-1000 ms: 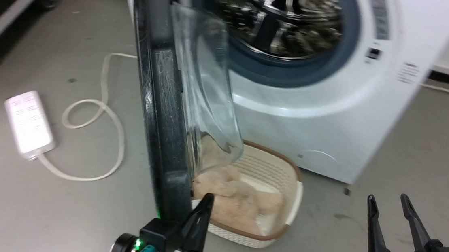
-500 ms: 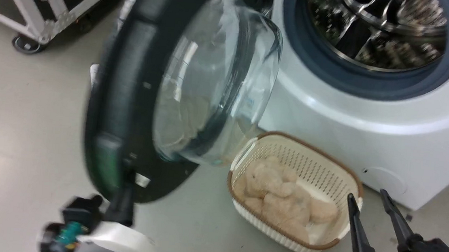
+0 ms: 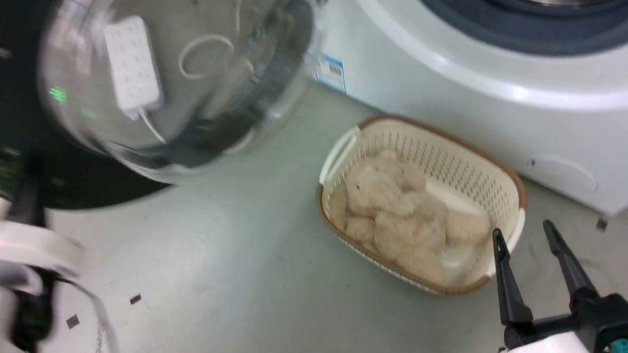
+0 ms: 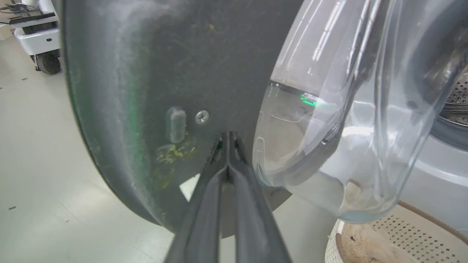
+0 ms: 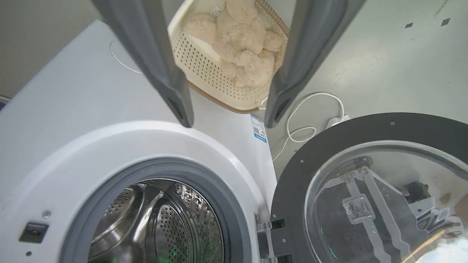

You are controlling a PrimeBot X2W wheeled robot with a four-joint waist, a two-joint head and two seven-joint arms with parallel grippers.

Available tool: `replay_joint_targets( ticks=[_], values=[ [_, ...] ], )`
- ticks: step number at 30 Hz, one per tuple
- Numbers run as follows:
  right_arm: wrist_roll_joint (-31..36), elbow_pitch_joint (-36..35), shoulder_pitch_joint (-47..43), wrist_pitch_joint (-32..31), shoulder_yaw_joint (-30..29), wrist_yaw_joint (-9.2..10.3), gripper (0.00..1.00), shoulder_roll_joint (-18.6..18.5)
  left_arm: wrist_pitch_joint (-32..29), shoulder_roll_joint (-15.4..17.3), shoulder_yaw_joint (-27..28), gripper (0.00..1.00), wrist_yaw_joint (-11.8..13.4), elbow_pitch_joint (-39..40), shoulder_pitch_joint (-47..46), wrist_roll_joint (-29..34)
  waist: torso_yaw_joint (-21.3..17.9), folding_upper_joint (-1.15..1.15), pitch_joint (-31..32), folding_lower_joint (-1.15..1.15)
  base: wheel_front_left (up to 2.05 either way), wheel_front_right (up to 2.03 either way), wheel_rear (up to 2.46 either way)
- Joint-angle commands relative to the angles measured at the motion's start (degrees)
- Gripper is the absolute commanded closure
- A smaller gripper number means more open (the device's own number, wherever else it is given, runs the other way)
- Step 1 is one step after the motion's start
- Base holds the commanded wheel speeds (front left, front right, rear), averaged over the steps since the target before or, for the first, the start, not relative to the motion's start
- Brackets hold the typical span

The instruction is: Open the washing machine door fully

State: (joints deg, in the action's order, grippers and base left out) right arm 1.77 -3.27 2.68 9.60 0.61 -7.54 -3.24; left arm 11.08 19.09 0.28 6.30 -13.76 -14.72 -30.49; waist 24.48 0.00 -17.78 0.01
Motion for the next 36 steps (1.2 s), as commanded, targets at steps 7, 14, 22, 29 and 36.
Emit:
replay_joint_targets(
  ticks=[7,14,22,29,36],
  values=[
    [0.35,-2.35,2.57,-1.3,-0.46,0.05,0.0,-1.82,1.38,7.33,7.77,1.0,-3.94,-10.7,-8.46,-5.26,-3.75,0.0,-7.38,-0.01,0.0,0.0,0.0],
    [0.2,-2.23,3.22,-1.13,-0.76,0.05,0.0,-2.2,3.38,10.25,8.93,1.0,-6.78,-18.87,-13.6,-4.13,-4.44,0.0,-7.73,-0.01,0.0,0.0,0.0],
    [0.07,-0.82,3.72,1.25,-1.78,0.05,0.0,-1.34,3.89,8.09,13.06,1.0,-8.6,-14.39,-11.85,0.03,-5.58,0.0,-3.77,-0.01,0.0,0.0,0.0],
    [-0.45,0.38,2.43,3.48,-5.01,0.05,0.0,-0.33,3.91,0.97,14.49,1.0,-10.11,-1.21,-6.78,5.32,-6.54,0.0,2.51,-0.01,0.0,0.0,0.0],
    [-0.6,0.55,0.45,4.82,-6.51,0.05,0.0,0.21,3.91,-5.67,8.48,1.0,-11.18,8.89,0.68,10.95,-10.04,0.0,9.96,-0.01,0.0,0.0,0.0]
  ],
)
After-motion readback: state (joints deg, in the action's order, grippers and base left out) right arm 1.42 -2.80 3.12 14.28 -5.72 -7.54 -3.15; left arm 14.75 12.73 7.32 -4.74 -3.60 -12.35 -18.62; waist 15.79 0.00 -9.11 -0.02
